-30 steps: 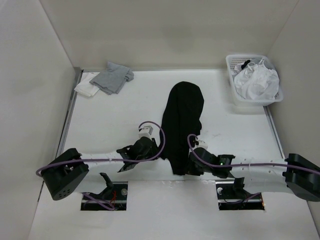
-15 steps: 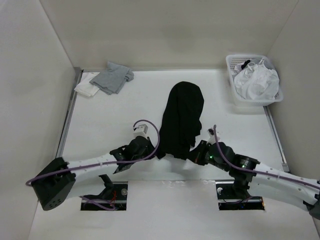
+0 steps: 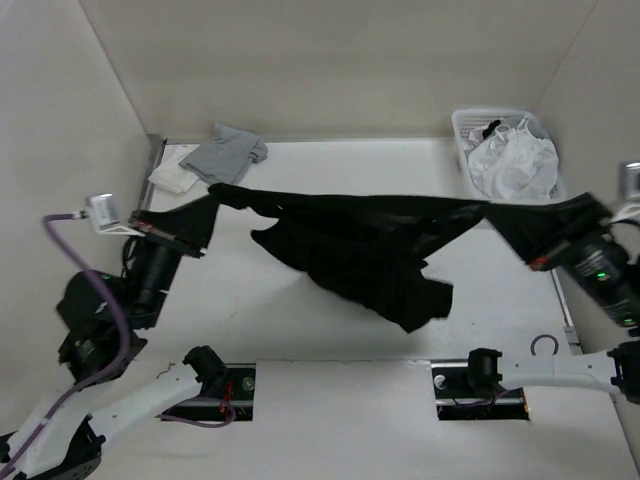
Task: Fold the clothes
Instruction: Flatten the tank top out
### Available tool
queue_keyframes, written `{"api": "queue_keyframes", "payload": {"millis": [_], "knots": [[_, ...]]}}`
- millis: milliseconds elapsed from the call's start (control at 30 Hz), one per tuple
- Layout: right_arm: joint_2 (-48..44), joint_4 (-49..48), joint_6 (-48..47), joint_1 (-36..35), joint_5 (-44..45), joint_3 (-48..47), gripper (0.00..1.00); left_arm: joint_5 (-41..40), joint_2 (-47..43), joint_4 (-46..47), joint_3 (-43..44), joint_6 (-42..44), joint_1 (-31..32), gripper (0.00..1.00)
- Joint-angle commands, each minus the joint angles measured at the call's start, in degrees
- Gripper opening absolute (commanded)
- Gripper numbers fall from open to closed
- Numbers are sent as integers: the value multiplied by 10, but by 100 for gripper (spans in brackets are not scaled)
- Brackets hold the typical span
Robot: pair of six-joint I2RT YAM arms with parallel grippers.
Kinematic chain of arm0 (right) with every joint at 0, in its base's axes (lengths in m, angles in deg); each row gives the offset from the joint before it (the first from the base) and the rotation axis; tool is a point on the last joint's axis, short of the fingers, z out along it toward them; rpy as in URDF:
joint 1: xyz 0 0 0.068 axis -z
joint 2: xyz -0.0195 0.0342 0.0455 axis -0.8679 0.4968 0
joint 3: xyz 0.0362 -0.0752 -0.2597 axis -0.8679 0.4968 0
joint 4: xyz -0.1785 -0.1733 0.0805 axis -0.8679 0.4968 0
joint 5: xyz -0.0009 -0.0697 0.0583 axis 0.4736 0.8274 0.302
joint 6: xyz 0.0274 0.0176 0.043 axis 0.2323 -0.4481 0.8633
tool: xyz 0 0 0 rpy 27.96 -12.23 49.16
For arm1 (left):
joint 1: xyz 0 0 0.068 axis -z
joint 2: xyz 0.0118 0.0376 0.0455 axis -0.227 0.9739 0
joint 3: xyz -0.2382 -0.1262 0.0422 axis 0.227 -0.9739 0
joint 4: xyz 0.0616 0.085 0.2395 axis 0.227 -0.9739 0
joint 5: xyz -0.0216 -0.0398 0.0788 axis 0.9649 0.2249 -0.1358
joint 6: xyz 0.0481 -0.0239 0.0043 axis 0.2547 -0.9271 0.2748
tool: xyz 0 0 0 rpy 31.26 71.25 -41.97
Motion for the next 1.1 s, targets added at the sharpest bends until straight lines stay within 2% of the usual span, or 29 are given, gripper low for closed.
{"api": "queue_keyframes", "payload": {"millis": [0, 167, 300, 367, 400, 433, 467, 500, 533, 567, 633, 700, 733, 767, 800, 833, 867, 900, 933, 967, 1000, 1067], "knots": [[80, 7, -163, -86, 121, -147, 0, -43, 31, -3, 109, 90, 1, 0], [147, -19, -236, -93, 133, -246, 0, -48, 75, 27, 181, 126, -29, 0], [181, -83, -294, -47, 130, -239, 0, -53, 136, 96, 175, 146, -53, 0], [202, -90, -261, 84, 74, -189, 0, -49, 218, 138, 133, 142, -97, 1], [210, -89, -238, 130, 38, -170, 0, -47, 231, 144, 128, 138, -108, 1], [235, -94, -178, 250, -69, -129, 0, -17, 297, 163, 112, 111, -162, 1], [243, -96, -162, 279, -94, -122, 0, 3, 332, 169, 114, 95, -193, 1], [267, -102, -121, 353, -158, -108, 0, 31, 380, 177, 124, 80, -230, 1], [354, -138, -46, 485, -288, -98, 0, 70, 472, 177, 169, 61, -279, 1], [394, -151, -23, 521, -321, -106, 0, 80, 508, 174, 194, 59, -293, 1], [519, -150, 16, 583, -357, -183, 0, 97, 660, 127, 332, 73, -327, 1], [611, -117, 32, 605, -362, -270, 0, 100, 741, 81, 427, 79, -338, 5], [634, -105, 34, 609, -357, -298, 0, 103, 768, 63, 465, 80, -343, 8], [693, -70, 46, 625, -354, -370, 0, 102, 787, 52, 493, 79, -347, 14], [723, -55, 49, 631, -350, -408, 4, 99, 789, 54, 495, 78, -349, 24], [736, -53, 51, 633, -349, -421, 8, 99, 787, 56, 493, 78, -349, 27], [750, -53, 52, 634, -349, -434, 19, 98, 778, 64, 476, 77, -348, 33], [751, -58, 48, 634, -350, -428, 30, 96, 748, 81, 429, 73, -346, 37], [741, -64, 42, 633, -350, -402, 37, 92, 718, 97, 376, 71, -341, 38], [722, -73, 38, 633, -350, -360, 41, 86, 691, 112, 327, 64, -334, 38], [693, -89, 33, 633, -347, -301, 42, 69, 640, 149, 227, 49, -319, 38], [633, -130, 26, 619, -334, -176, 41, 44, 574, 198, 93, 34, -294, 37]]}}
